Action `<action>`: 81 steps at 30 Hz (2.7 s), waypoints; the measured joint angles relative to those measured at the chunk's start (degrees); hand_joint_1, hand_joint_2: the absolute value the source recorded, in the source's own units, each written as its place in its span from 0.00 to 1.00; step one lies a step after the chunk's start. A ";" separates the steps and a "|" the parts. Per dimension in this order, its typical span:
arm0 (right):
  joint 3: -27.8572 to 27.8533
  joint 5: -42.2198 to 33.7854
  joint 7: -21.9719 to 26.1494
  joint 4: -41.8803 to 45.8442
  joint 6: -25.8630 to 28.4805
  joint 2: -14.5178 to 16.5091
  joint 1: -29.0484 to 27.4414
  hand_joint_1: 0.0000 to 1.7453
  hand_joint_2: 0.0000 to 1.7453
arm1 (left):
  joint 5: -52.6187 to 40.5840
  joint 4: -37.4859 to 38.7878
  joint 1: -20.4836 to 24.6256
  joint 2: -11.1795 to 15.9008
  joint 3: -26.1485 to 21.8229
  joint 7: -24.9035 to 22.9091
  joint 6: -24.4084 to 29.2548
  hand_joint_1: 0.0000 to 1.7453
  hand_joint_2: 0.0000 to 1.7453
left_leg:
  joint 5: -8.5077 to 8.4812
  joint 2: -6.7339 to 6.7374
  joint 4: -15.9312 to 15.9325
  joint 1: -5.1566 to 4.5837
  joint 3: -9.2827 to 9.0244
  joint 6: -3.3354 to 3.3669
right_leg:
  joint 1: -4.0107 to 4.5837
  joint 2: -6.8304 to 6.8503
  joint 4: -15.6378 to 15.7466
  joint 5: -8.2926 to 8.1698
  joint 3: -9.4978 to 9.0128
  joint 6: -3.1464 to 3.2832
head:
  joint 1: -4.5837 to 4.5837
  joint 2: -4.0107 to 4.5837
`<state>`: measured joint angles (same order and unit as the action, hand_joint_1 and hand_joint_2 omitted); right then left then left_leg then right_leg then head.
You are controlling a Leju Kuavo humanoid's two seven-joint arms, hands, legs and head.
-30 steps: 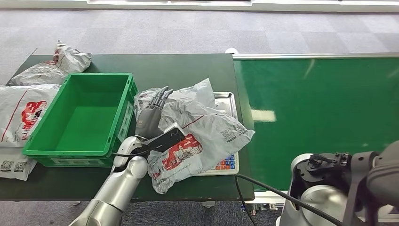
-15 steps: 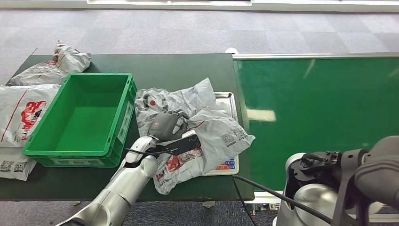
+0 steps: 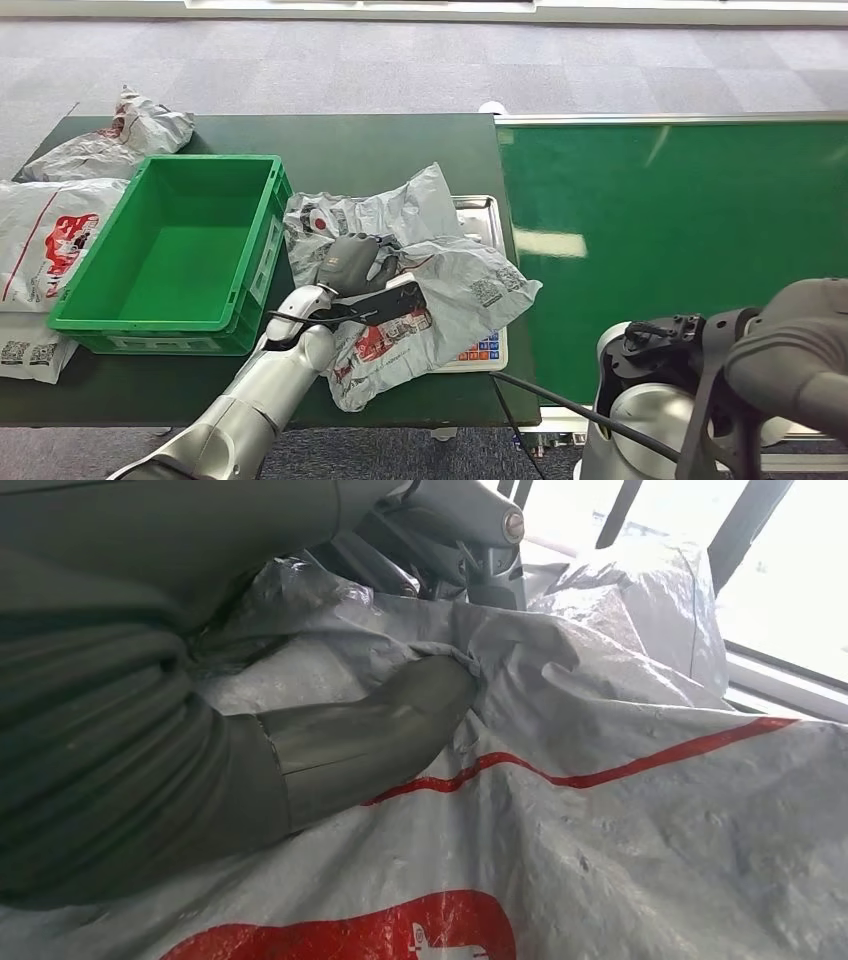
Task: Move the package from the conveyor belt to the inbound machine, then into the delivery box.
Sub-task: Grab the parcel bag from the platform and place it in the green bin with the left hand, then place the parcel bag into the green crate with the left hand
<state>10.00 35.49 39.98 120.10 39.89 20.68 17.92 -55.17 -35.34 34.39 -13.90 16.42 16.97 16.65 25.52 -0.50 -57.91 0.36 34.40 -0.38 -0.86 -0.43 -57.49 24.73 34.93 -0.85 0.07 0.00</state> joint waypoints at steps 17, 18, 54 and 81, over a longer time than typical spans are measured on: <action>-0.40 0.31 0.00 -0.23 0.01 -0.15 -0.77 0.00 0.00 | -8.42 -25.30 -2.97 0.66 -33.42 0.81 23.43 1.00 1.00 | -0.03 0.14 0.02 0.11 -0.01 -0.06 | 0.09 -0.17 -0.04 0.01 0.07 0.04 | 0.01 0.00; -0.41 0.33 0.00 -0.23 0.01 -0.16 -0.78 0.00 0.00 | -8.37 -26.21 -3.13 0.67 -35.14 0.91 23.43 1.00 1.00 | -0.03 0.12 0.02 0.12 -0.01 -0.06 | 0.09 -0.15 -0.04 0.01 0.06 0.05 | 0.01 0.00; -0.04 1.54 0.02 -0.70 0.02 -0.20 -0.97 0.00 0.00 | -31.05 12.02 5.23 18.91 -28.81 -41.48 20.02 0.00 0.00 | -0.18 0.34 0.04 0.12 -0.07 -0.35 | 0.24 -0.43 -0.05 -0.20 0.15 0.35 | 0.02 0.00; 0.03 1.27 0.02 -1.54 0.00 -0.20 -0.95 0.00 0.00 | -27.41 -0.74 0.37 18.40 -30.96 -34.27 23.40 0.00 0.00 | -0.19 0.31 0.04 0.13 0.02 -0.36 | 0.24 -0.44 -0.06 -0.20 0.20 0.35 | 0.01 0.00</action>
<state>10.03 36.76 39.99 118.56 39.89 20.48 16.96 -82.59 -36.08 34.77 4.50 -14.54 -17.29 40.05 25.32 -0.19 -57.87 0.49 34.42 -0.75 -0.62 -0.87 -57.55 24.53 35.14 -0.50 0.08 0.00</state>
